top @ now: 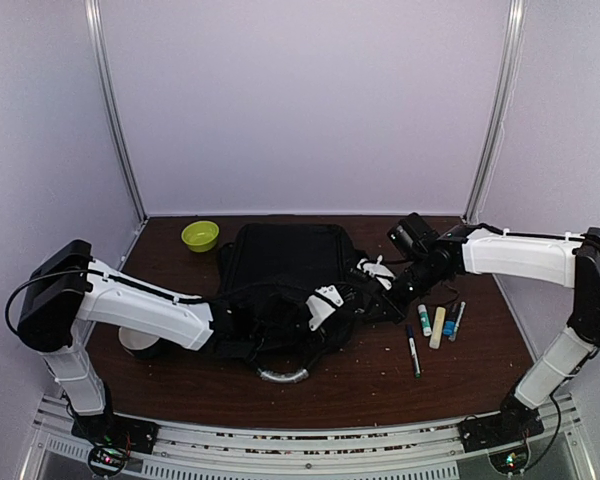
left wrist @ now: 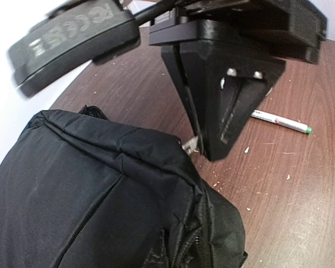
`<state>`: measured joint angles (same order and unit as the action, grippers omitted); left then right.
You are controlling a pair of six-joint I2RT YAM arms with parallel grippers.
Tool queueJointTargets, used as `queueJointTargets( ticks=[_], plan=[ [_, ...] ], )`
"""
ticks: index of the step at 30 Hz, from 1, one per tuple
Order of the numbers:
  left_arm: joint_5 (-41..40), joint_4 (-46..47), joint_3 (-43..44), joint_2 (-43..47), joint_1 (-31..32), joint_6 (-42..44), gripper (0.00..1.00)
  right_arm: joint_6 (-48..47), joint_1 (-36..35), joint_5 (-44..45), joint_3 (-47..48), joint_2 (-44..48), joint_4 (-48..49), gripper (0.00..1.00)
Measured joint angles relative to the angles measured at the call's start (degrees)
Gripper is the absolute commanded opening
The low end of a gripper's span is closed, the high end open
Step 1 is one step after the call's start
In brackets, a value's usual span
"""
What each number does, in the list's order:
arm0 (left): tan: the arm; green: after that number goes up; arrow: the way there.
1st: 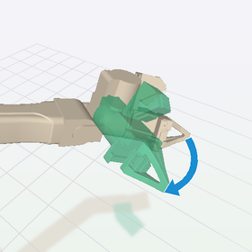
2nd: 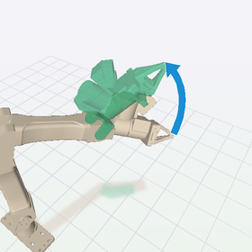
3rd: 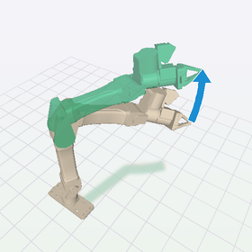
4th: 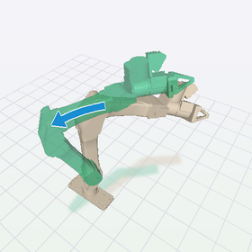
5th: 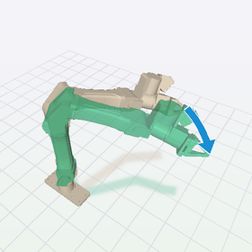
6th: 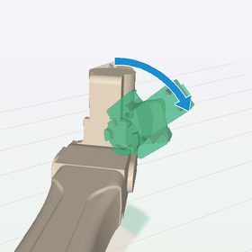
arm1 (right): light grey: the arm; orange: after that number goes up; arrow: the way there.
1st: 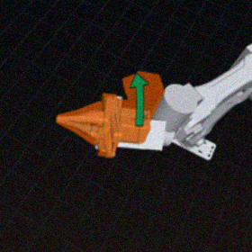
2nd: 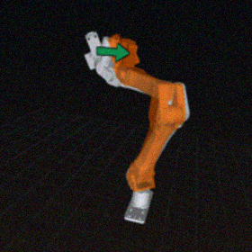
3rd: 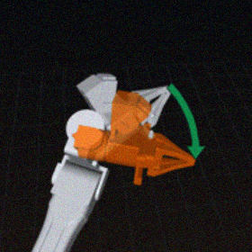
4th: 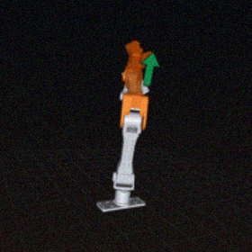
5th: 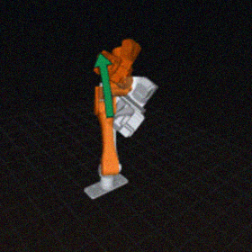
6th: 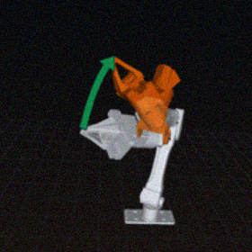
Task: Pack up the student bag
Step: Zip the student bag into the largest pocket of the bag, then put down the student bag at the center of the board.
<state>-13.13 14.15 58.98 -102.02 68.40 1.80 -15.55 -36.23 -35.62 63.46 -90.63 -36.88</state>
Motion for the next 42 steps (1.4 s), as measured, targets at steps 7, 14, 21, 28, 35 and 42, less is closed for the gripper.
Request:
queueJointTargets(
  ticks=[7,14,21,28,35,42],
  plan=[
    [-0.1,0.4,-0.8,0.4,0.0,-0.1,0.00,-1.3,6.0,-0.3,0.0,-3.2,-0.6,0.00],
    [0.3,0.4,-2.5,1.3,0.0,-0.5,0.00,-2.1,8.5,-0.5,2.3,-8.4,0.8,0.00],
    [0.3,0.9,-2.8,1.3,0.0,-1.3,0.00,-2.1,8.7,-0.6,3.0,-9.0,0.7,0.10],
    [0.3,0.5,-2.7,1.2,0.0,-1.2,0.00,-2.5,13.7,0.6,2.5,-2.4,0.0,0.38],
    [0.3,-0.8,3.2,-4.0,0.0,-0.9,0.00,-2.6,22.3,0.9,-0.4,13.0,-1.1,0.41],
    [1.0,-3.4,18.8,-15.7,-0.3,-0.3,0.34,-3.7,24.3,2.8,-3.2,20.6,-3.9,0.42]
  ],
)
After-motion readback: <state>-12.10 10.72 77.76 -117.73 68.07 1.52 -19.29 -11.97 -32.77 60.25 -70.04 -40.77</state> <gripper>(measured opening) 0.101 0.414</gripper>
